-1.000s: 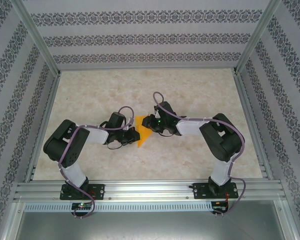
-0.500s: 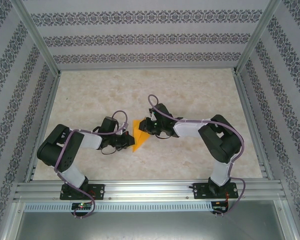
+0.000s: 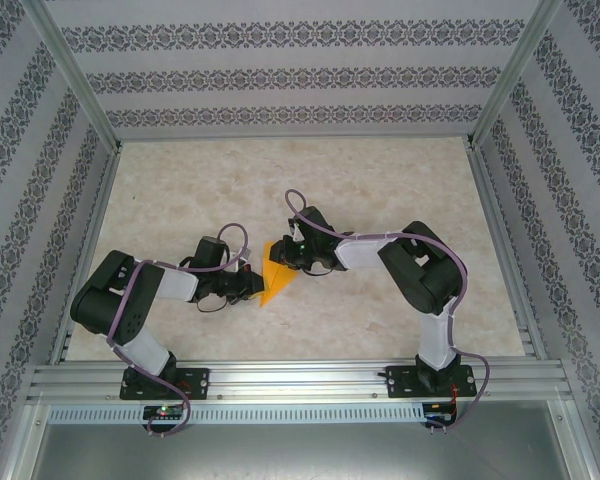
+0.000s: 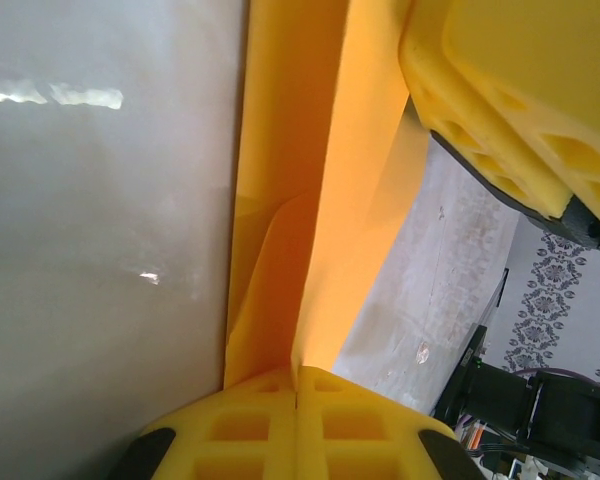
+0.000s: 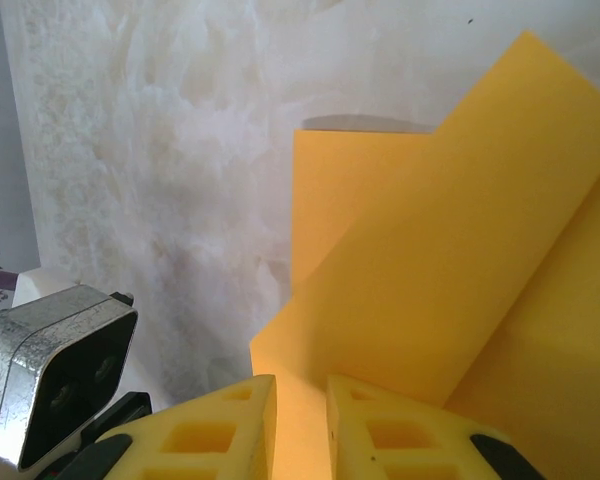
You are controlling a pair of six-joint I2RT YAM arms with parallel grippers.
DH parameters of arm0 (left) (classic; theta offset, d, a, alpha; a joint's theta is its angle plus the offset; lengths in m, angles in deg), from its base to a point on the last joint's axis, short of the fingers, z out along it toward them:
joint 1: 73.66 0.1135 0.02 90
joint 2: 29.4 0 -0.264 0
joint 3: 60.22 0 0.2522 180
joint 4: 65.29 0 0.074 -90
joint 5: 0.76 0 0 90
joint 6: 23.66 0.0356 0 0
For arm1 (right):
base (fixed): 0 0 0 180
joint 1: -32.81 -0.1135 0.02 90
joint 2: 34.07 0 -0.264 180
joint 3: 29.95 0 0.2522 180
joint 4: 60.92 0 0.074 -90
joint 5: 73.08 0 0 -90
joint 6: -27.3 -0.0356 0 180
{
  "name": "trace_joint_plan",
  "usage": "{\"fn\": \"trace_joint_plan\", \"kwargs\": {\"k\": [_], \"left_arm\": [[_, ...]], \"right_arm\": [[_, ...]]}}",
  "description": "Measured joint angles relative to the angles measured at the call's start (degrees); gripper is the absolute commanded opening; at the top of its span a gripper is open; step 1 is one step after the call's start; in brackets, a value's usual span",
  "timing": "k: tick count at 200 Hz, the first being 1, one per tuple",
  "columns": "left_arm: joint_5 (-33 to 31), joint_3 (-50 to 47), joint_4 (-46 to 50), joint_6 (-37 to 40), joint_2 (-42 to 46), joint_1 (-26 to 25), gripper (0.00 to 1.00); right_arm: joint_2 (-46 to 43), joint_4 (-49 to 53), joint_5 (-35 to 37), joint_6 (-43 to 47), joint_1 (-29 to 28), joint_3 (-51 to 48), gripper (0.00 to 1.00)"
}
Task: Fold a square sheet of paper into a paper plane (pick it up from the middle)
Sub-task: Fourth fold the wing at the center of the table.
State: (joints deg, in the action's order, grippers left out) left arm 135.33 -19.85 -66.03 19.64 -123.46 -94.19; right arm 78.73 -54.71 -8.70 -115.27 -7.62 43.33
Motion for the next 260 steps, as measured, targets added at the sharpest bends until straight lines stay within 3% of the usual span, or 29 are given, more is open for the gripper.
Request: {"fn": "trace_joint_plan", "kwargs": {"k": [45, 77, 115, 130, 188, 260], "left_arm": [[0.2, 0.0, 0.0, 0.0, -0.2, 0.2, 0.04], [0.3, 0.0, 0.2, 0.0, 0.0, 0.2, 0.11], [-2.4, -0.1, 6.9, 0.8, 5.3, 0.4, 0.32], [-4.2, -0.1, 11.3, 1.3, 8.7, 0.5, 0.35], [-6.3, 3.1, 21.0, 1.1, 21.1, 0.2, 0.25], [-4.3, 8.5, 15.3, -1.7, 7.6, -4.9, 0.23]], "right_arm": [[2.3, 1.3, 0.1, 0.0, -0.1, 1.6, 0.19], [2.6, 4.0, 1.0, 0.2, -0.3, 3.0, 0.18], [2.6, 5.6, 2.7, 0.9, -0.8, 3.7, 0.17], [2.6, 5.7, 2.9, 1.3, -0.9, 3.7, 0.17], [2.6, 6.3, 3.3, 1.3, -1.1, 4.0, 0.17], [2.6, 6.5, 3.6, 1.3, -1.2, 4.1, 0.17]]}}
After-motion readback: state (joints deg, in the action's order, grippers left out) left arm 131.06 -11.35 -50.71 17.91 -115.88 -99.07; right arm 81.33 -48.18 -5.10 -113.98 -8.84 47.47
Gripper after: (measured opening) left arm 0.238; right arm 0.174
